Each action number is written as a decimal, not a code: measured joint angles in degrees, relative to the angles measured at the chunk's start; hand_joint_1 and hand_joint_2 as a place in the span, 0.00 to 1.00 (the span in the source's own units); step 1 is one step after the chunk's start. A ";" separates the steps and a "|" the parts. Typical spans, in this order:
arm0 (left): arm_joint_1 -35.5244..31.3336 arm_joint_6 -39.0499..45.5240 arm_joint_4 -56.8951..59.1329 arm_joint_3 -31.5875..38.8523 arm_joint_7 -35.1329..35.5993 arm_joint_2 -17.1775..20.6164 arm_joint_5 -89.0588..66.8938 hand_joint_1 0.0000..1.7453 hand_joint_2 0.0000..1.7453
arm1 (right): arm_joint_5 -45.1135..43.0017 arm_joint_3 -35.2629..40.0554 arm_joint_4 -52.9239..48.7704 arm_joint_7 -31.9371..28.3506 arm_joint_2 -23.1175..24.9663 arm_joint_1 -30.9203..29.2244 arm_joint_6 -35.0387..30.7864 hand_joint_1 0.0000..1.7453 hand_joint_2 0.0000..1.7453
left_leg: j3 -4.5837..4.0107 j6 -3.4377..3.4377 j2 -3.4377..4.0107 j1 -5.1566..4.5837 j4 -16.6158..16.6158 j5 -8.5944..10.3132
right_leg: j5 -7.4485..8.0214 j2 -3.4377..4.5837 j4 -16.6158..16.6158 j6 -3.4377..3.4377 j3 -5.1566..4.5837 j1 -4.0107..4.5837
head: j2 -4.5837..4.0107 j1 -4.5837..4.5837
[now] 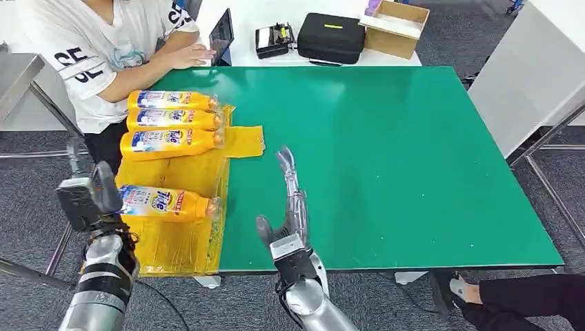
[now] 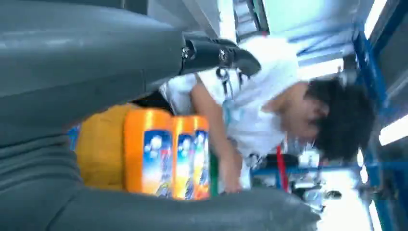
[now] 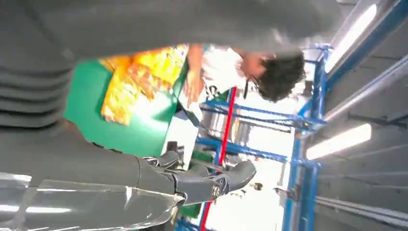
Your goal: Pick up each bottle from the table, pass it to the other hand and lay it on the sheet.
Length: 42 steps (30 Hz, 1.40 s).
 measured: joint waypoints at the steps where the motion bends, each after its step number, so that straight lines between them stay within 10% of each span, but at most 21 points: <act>1: 0.27 -0.31 -0.76 0.39 0.00 -0.22 0.77 0.00 1.00 | 0.15 0.00 0.00 -0.09 -0.02 0.00 -0.77 0.00 1.00 | -0.01 0.00 0.00 0.00 0.00 0.00 | -0.01 -0.01 0.00 0.00 -0.02 0.00 | 0.00 0.00; 18: 30.88 0.31 -27.28 -7.46 -0.66 -10.75 4.17 0.00 1.00 | -1.55 -14.01 -11.02 -0.20 -0.07 14.35 -10.18 0.00 1.00 | -0.08 0.15 0.07 -0.06 0.00 -0.46 | -0.24 0.01 -0.18 0.13 -0.07 -0.08 | 0.00 0.02; 42: 36.56 -0.85 -27.80 -17.36 1.01 -12.33 7.01 0.00 1.00 | -3.54 -13.84 -7.50 0.44 -1.09 17.98 -10.68 0.00 1.00 | -0.02 0.14 0.06 -0.04 0.00 -0.46 | -0.26 0.01 -0.17 0.10 0.02 -0.04 | 0.00 0.02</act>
